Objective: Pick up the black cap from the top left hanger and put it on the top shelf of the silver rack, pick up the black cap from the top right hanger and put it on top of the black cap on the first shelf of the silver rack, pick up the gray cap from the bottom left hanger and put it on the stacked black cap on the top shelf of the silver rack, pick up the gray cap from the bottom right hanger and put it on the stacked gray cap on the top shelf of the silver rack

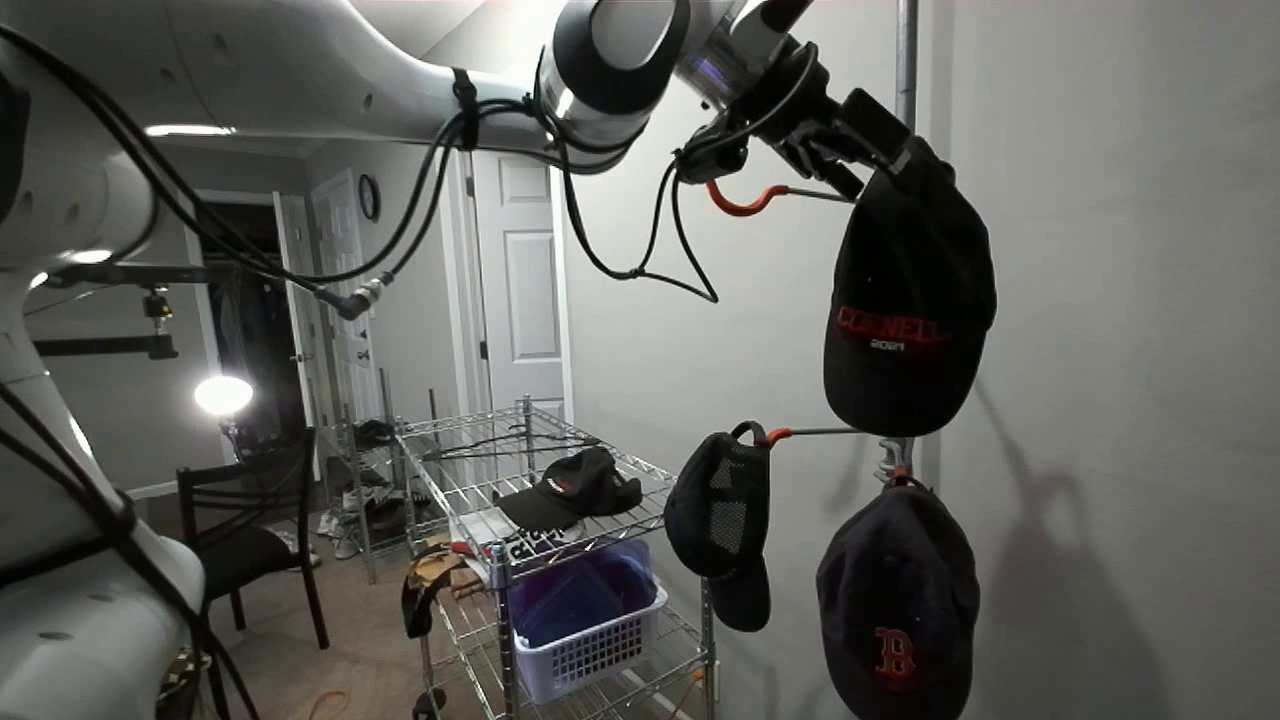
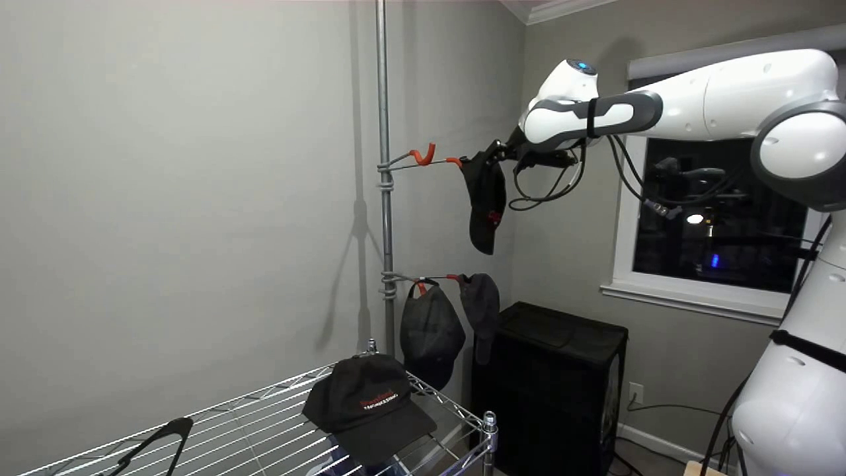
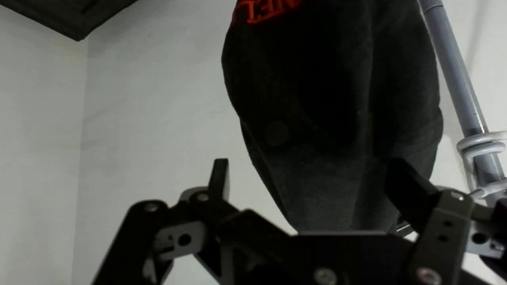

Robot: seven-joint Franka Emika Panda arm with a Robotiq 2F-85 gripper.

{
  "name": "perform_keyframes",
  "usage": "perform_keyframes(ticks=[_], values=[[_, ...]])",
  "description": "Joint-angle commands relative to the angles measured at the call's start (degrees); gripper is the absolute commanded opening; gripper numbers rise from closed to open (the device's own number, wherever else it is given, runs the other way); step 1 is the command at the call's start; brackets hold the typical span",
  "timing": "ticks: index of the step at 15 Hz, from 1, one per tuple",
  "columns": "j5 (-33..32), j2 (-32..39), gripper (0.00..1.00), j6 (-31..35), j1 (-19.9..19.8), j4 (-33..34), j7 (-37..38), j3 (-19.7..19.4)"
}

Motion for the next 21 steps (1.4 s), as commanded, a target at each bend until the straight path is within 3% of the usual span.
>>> perform_keyframes(ticks=[1, 12, 21], values=[[-1.7, 1.7, 0.73, 1.1, 0.1, 1.9, -0.6, 0.0], [-3.5, 2.2, 0.03, 1.2, 0.3, 1.7, -0.2, 0.2], [-7.9, -2.3, 0.01, -1.0, -0.7, 1.0, 5.6, 1.2]])
